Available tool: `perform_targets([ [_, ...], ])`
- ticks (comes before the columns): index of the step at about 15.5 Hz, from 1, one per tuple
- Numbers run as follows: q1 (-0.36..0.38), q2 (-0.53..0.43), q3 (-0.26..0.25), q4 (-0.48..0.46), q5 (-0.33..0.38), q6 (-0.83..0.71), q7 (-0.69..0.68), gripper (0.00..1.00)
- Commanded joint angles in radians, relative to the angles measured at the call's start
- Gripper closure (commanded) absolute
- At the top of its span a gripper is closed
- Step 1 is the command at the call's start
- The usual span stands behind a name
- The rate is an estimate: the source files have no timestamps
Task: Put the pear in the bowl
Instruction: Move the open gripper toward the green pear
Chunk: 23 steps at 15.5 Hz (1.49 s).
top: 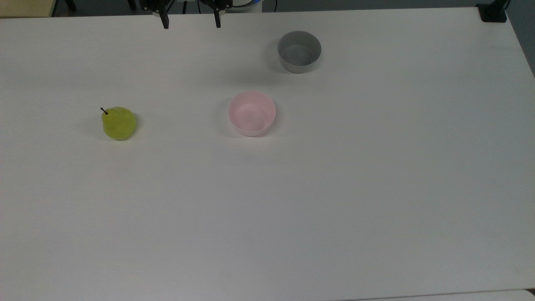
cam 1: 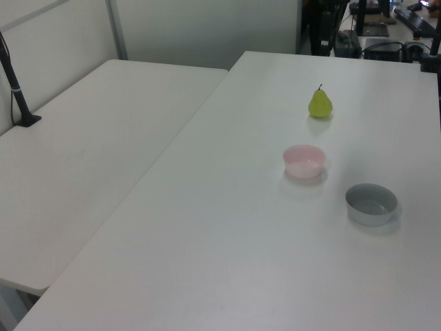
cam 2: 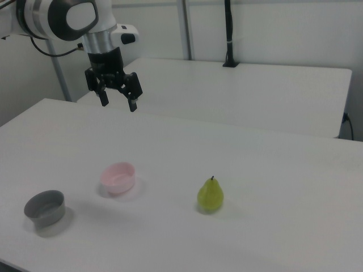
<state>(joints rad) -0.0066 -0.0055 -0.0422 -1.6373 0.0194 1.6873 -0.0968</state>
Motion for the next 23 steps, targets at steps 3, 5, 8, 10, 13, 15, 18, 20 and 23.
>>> perform_targets([
  [3, 0.019, -0.013, -0.013, -0.022, 0.011, 0.026, -0.009, 0.00],
  [5, 0.017, -0.013, -0.013, -0.022, 0.013, 0.026, -0.015, 0.00],
  [8, 0.013, -0.013, -0.013, -0.021, 0.011, 0.026, -0.018, 0.00],
  [10, 0.004, -0.013, -0.013, -0.021, 0.008, 0.025, -0.064, 0.00],
  [13, -0.033, -0.010, -0.010, -0.019, 0.008, 0.025, -0.243, 0.00],
  [15, -0.061, -0.010, -0.008, -0.018, -0.004, 0.022, -0.337, 0.00],
  [18, -0.081, 0.010, -0.008, -0.022, -0.107, 0.020, -0.389, 0.00],
  [20, -0.117, 0.024, -0.008, -0.050, -0.122, 0.031, -0.394, 0.00],
  [23, -0.157, 0.056, -0.013, -0.090, -0.112, 0.103, -0.394, 0.00],
])
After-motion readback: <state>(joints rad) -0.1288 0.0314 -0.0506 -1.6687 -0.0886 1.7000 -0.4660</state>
